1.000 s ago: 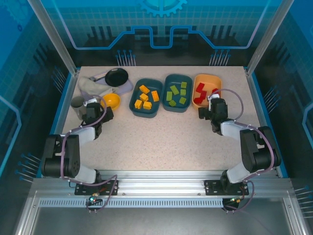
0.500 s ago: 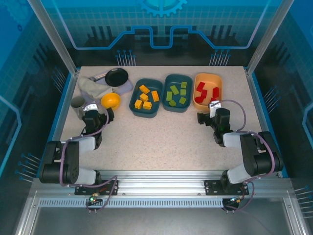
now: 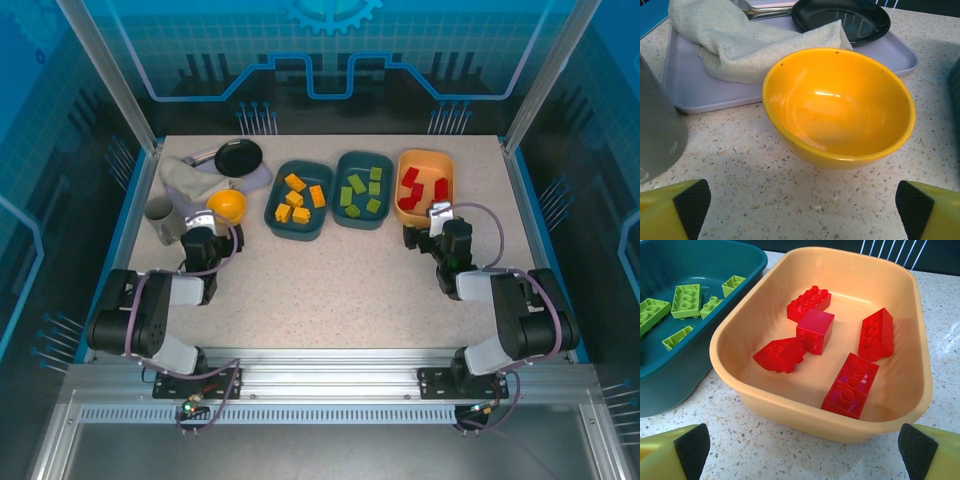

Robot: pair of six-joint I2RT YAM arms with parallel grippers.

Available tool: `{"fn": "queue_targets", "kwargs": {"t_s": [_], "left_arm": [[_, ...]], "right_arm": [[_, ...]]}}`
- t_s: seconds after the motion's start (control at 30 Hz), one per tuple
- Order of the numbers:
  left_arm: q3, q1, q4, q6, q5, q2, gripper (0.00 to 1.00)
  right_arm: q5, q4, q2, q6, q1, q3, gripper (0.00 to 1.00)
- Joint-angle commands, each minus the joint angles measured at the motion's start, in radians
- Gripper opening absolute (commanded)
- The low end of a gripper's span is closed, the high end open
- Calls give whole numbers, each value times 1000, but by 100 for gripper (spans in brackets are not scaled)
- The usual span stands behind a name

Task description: Sort the legos into containers by color

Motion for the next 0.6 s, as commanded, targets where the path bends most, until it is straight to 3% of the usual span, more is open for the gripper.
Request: {"fn": "queue_targets", "kwargs": {"t_s": [0.0, 0.57], "left_arm": [[21, -3, 35, 23, 16, -1, 99], [25, -6, 30, 30, 6, 2, 99]], "right_arm": [[-10, 37, 8, -5, -18, -2, 100], [-69, 19, 9, -5, -38, 6, 100]]}}
